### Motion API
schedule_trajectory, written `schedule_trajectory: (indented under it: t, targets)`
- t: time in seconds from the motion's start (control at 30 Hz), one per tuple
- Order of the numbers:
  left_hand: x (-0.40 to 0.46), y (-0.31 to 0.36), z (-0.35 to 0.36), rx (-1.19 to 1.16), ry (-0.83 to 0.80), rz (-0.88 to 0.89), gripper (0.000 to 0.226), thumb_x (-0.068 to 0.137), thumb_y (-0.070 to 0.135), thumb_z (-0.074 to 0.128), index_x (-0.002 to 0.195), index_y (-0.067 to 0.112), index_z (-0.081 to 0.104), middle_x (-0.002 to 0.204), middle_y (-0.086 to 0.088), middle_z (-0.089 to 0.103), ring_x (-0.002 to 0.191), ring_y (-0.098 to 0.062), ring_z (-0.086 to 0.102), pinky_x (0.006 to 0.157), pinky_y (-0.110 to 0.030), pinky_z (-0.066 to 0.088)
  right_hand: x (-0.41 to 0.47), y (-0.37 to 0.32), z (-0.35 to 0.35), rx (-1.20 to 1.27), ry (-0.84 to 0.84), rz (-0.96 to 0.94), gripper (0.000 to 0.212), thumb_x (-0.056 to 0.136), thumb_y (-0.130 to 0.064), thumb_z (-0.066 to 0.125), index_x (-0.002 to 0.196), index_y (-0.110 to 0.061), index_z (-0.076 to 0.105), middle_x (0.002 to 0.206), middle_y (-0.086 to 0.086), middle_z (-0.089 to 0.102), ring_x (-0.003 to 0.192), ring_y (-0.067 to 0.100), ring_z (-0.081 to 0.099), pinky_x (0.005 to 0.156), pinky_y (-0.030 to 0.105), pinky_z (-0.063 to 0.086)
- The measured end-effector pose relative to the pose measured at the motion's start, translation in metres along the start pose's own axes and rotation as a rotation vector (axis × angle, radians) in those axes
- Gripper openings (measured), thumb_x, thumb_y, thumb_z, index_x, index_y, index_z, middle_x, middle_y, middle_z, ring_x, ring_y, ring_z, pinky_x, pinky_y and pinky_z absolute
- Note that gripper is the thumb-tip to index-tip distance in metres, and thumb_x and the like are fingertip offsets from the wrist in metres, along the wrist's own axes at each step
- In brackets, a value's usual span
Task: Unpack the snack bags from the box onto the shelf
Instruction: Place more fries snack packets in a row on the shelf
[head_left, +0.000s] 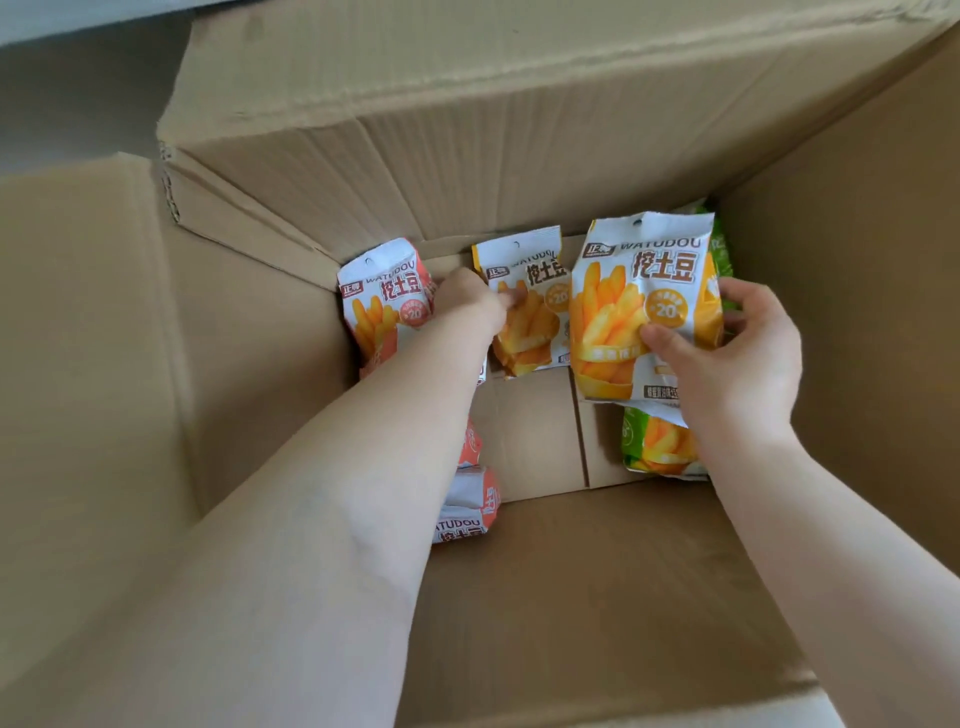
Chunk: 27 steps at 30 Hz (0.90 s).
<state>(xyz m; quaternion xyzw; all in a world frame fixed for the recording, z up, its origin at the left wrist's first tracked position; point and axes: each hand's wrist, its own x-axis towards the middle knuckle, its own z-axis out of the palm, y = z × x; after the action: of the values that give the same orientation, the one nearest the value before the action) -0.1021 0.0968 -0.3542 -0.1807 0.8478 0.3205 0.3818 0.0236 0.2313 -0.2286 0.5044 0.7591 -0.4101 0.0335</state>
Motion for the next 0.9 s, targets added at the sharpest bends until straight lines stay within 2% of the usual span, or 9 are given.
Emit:
schedule_trajectory:
  t: [0.1,0.17,0.23,0.37,0.53,0.63,0.7,0.8,0.9]
  targets:
    - [-0.004,0.002,-0.002,-0.056,-0.034,0.021,0.05,0.077,0.045,0.076,0.109,0.009,0.064,0.112,-0.007,0.067,0.101,-0.027,0.064,0.08,-0.033,0.048,0.002,0.004,-0.006,0.012,0.023,0.034,0.055,0.075,-0.03,0.083,0.122,-0.032,0.054,0.109,-0.011,0.064,0.097,0.016,0.066,0.086,0.049,0.056]
    - [-0.01,0.003,-0.008,-0.18,-0.027,0.029,0.049,0.078,0.037,0.078,0.112,0.008,0.059,0.113,-0.007,0.064,0.102,-0.026,0.063,0.086,-0.034,0.05,0.004,0.006,-0.011,0.041,0.037,0.074,0.056,0.074,-0.029,0.084,0.122,-0.03,0.054,0.111,-0.008,0.065,0.098,0.017,0.067,0.086,0.048,0.056]
    - [-0.018,0.004,-0.017,-0.251,-0.007,0.054,0.047,0.078,0.033,0.078,0.11,0.007,0.056,0.107,-0.007,0.064,0.096,-0.025,0.062,0.082,-0.033,0.05,0.004,0.007,-0.014,0.061,0.032,0.103,0.057,0.074,-0.027,0.084,0.122,-0.028,0.055,0.112,-0.006,0.066,0.099,0.017,0.067,0.087,0.047,0.056]
    - [-0.028,0.008,-0.029,-0.234,-0.014,0.12,0.04,0.078,0.031,0.078,0.1,0.012,0.051,0.097,-0.002,0.058,0.086,-0.019,0.057,0.076,-0.029,0.047,0.005,0.002,-0.014,0.064,-0.007,0.11,0.056,0.076,-0.027,0.083,0.124,-0.027,0.054,0.112,-0.008,0.065,0.099,0.016,0.066,0.088,0.046,0.056]
    - [-0.036,0.009,-0.032,-0.304,-0.049,0.179,0.049,0.077,0.028,0.08,0.11,0.013,0.047,0.108,-0.003,0.06,0.1,-0.02,0.061,0.088,-0.034,0.051,0.009,-0.001,-0.013,0.115,-0.029,0.099,0.057,0.079,-0.023,0.081,0.128,-0.022,0.053,0.113,-0.007,0.063,0.097,0.013,0.065,0.08,0.031,0.055]
    - [-0.049,0.012,-0.042,-0.346,-0.078,0.25,0.049,0.079,0.023,0.078,0.116,0.008,0.05,0.115,-0.006,0.063,0.104,-0.02,0.063,0.093,-0.036,0.051,0.006,-0.004,-0.017,0.19,-0.067,0.149,0.061,0.076,-0.021,0.083,0.129,-0.02,0.054,0.116,-0.002,0.066,0.097,0.016,0.068,0.085,0.039,0.058]
    - [-0.06,0.014,-0.052,-0.368,-0.094,0.326,0.04,0.08,0.019,0.077,0.112,0.009,0.056,0.115,-0.007,0.066,0.105,-0.021,0.064,0.094,-0.039,0.052,0.002,-0.008,-0.025,0.245,-0.123,0.208,0.053,0.075,-0.02,0.084,0.122,-0.017,0.06,0.109,0.0,0.07,0.092,0.019,0.071,0.082,0.045,0.059]
    - [-0.088,0.021,-0.077,-0.395,-0.115,0.397,0.035,0.08,0.015,0.076,0.109,0.013,0.057,0.112,-0.005,0.068,0.105,-0.02,0.065,0.091,-0.036,0.054,-0.014,-0.021,-0.049,0.31,-0.205,0.248,0.031,0.077,-0.017,0.083,0.105,-0.015,0.068,0.097,0.002,0.074,0.084,0.02,0.073,0.076,0.044,0.061]
    - [-0.132,0.032,-0.114,-0.422,-0.142,0.414,0.037,0.079,0.024,0.074,0.112,0.016,0.06,0.114,-0.001,0.069,0.106,-0.017,0.066,0.092,-0.038,0.053,-0.043,-0.041,-0.088,0.372,-0.235,0.242,0.03,0.077,-0.011,0.082,0.104,-0.013,0.069,0.094,0.002,0.074,0.078,0.016,0.073,0.07,0.039,0.061]
